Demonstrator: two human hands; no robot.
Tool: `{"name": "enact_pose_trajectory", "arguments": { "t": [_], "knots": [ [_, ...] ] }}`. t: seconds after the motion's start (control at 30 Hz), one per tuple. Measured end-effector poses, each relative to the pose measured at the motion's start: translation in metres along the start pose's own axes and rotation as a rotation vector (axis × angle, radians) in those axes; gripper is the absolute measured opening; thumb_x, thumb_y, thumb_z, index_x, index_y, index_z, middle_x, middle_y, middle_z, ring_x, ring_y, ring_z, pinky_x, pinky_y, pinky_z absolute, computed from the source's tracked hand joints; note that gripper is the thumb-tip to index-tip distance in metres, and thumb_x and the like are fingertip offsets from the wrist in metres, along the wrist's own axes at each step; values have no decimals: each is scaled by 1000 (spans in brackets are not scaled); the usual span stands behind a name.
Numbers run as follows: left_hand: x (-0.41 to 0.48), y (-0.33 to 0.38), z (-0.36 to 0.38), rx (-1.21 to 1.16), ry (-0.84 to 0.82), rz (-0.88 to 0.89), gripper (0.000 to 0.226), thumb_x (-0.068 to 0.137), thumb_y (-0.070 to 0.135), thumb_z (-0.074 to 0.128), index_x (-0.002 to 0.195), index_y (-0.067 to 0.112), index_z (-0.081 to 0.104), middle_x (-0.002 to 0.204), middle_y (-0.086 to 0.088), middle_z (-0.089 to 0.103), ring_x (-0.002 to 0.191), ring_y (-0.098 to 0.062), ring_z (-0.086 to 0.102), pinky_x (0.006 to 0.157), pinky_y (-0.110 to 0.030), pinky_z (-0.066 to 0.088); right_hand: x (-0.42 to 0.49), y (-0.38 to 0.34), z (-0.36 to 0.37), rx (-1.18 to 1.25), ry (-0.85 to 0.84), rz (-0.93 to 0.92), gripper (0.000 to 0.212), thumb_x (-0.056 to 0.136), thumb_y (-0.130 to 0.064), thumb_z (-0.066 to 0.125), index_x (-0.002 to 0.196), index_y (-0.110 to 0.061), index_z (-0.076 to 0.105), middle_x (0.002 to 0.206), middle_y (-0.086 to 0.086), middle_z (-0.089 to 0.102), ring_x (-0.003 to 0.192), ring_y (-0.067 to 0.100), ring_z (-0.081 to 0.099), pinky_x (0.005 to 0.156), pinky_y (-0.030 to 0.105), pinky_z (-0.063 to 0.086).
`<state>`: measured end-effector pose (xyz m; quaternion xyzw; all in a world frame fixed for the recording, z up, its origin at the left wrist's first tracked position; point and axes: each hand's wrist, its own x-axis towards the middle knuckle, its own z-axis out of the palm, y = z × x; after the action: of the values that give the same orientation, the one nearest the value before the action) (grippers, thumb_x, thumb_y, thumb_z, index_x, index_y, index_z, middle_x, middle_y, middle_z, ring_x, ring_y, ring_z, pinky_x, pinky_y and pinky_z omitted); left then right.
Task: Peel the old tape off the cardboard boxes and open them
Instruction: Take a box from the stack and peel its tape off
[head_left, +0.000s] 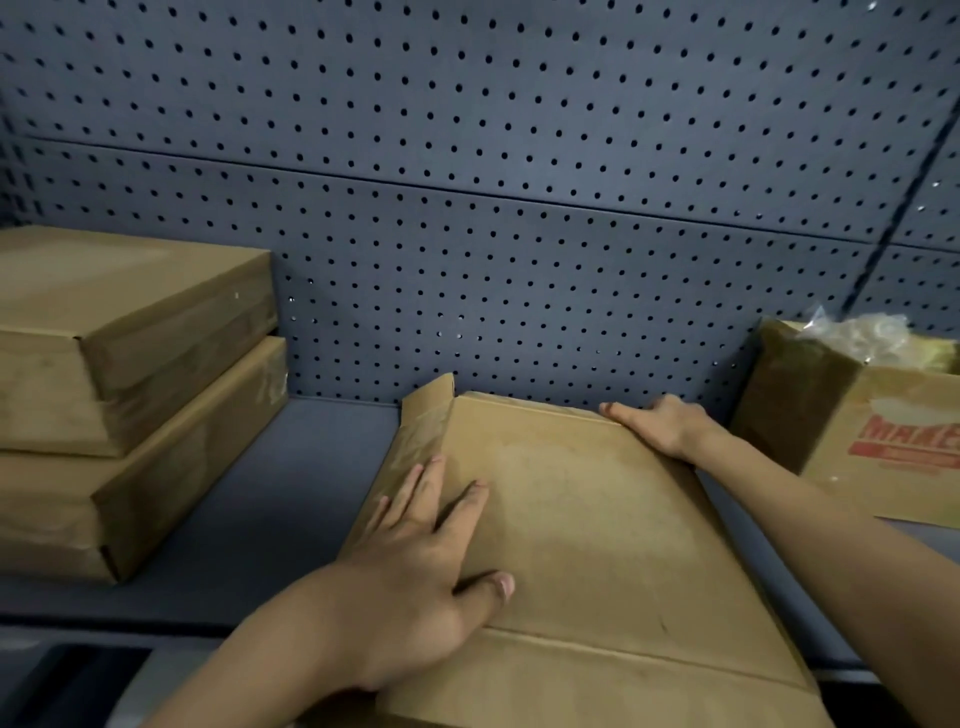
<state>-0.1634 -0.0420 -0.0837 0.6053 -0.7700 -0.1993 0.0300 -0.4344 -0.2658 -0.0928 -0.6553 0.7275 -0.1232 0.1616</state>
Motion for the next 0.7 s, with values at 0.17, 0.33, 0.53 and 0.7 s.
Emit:
{"name": "enact_pose_trajectory", "arguments": {
  "t": [0.17,0.33,0.53,0.7],
  "knots": [
    [-13,-8,-12,-79,-21,-27,78,96,64,36,152,48,-15,151,22,-42,141,-1,-33,120,-32,-1,2,-6,-9,115,-91,-39,59,80,-70,54,95,-16,73,104,7,68,96,27,65,89,39,54],
    [-22,-14,-21,-108,28,-62,75,91,69,40,148,57,-8,152,30,-34,148,-2,-8,119,-30,13,3,0,-13,335,-349,-8,78,53,-71,74,108,-17,73,106,10,74,98,28,72,94,46,56],
    [-22,-15,-21,-107,21,-71,80,87,74,38,149,54,-9,150,34,-32,147,0,-2,119,-28,14,-8,0,-25,226,-348,49,73,78,-73,63,114,-9,64,105,12,69,86,23,68,61,29,56],
    [-23,-12,-20,-100,-3,-81,84,82,78,33,149,53,-11,148,36,-34,148,-1,0,118,-28,15,-16,4,-13,96,-132,-68,89,75,-88,44,105,-8,67,107,5,63,88,21,63,72,31,50]
  ]
}}
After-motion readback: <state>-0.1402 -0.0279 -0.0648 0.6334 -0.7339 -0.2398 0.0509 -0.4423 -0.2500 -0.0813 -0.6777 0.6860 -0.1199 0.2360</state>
